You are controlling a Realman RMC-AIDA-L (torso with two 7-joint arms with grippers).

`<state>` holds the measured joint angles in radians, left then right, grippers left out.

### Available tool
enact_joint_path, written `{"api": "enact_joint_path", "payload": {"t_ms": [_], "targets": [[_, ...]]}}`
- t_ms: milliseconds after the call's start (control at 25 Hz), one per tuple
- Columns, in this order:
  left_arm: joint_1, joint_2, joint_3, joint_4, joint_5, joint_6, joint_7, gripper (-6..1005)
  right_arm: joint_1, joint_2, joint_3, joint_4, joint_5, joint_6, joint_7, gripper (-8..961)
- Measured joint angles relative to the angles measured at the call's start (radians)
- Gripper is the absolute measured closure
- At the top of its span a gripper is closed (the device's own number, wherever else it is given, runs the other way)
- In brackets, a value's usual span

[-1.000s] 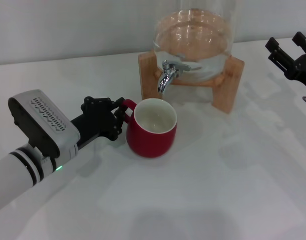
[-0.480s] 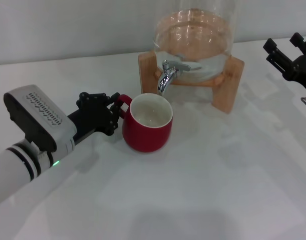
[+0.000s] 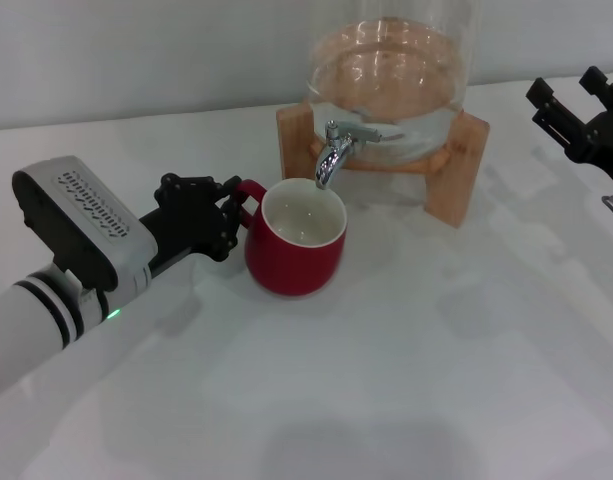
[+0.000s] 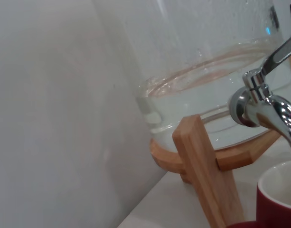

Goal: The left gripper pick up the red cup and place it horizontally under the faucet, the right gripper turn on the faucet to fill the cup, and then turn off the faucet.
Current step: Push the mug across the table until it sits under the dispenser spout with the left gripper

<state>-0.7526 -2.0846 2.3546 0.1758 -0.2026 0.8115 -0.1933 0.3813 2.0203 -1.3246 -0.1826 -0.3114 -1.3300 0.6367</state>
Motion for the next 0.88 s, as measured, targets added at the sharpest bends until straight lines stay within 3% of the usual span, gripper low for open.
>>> {"api": "enact_joint_path", "payload": {"t_ms": [880], "targets": [[-0.018,-0.005,0.005,-0.005,0.007,0.000,0.008,911,-0.001,0.000,-0.024,0.000,0.000,0.000,0.008,92]]}}
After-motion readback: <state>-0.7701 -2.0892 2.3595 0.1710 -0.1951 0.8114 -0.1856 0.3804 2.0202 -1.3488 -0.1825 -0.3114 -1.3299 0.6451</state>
